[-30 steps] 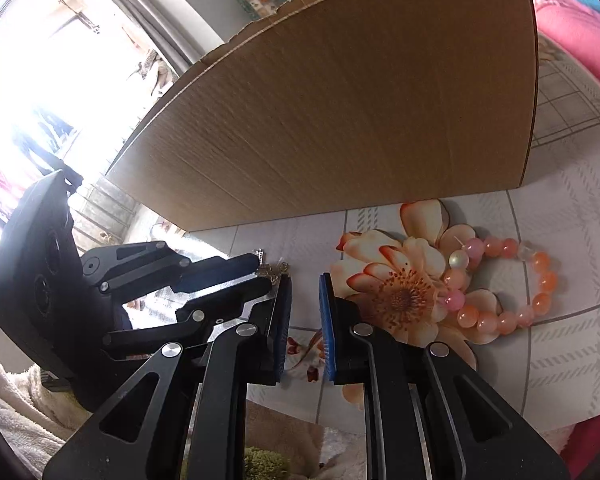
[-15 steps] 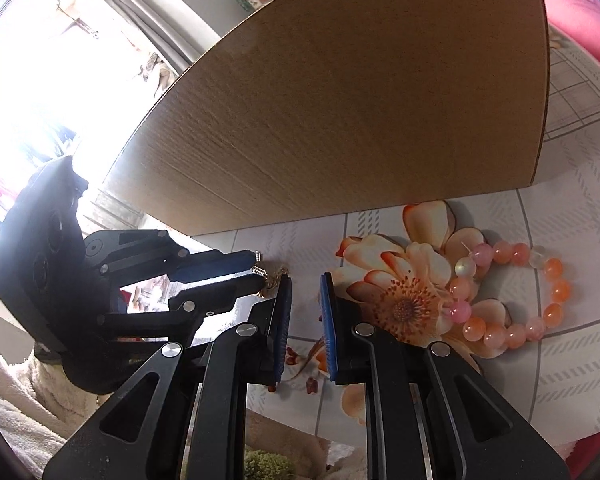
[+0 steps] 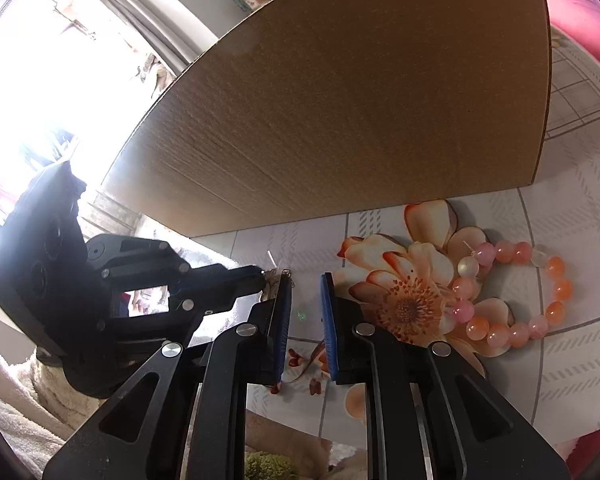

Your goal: Organize jewelry

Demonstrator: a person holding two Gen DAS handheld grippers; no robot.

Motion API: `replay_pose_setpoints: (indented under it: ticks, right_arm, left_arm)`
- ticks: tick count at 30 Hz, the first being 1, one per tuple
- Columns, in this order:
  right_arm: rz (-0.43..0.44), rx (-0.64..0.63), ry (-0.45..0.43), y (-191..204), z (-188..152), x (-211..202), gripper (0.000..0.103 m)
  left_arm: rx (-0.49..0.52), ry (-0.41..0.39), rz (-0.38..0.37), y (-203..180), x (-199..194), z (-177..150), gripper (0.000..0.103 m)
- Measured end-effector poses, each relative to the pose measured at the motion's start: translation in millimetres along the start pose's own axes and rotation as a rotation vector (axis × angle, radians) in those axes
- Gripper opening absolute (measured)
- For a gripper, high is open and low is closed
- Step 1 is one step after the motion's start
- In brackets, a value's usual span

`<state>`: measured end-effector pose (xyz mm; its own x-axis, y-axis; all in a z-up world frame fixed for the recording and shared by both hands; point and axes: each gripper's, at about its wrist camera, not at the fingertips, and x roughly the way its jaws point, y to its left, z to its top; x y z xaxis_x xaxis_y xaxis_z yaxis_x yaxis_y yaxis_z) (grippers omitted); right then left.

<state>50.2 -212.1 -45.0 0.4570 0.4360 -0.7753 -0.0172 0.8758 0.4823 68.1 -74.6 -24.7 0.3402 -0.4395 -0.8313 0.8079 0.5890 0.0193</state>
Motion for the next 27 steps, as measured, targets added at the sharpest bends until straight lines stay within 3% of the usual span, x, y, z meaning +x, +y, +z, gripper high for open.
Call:
replay_pose_setpoints:
  ticks: [8, 16, 27]
  right_arm:
    - [-0.014, 0.015, -0.007, 0, -1, -8, 0.016]
    - [-0.031, -0.02, -0.012, 11, -4, -15, 0.016]
    - [-0.125, -0.192, 0.005, 55, -9, -1, 0.023]
  left_arm:
    - [-0.167, -0.09, -0.059, 10, -27, -16, 0.001]
    - [-0.357, -0.173, -0.05, 31, -56, -34, 0.001]
    - [-0.524, -0.167, 0.01, 55, -57, -66, 0.001]
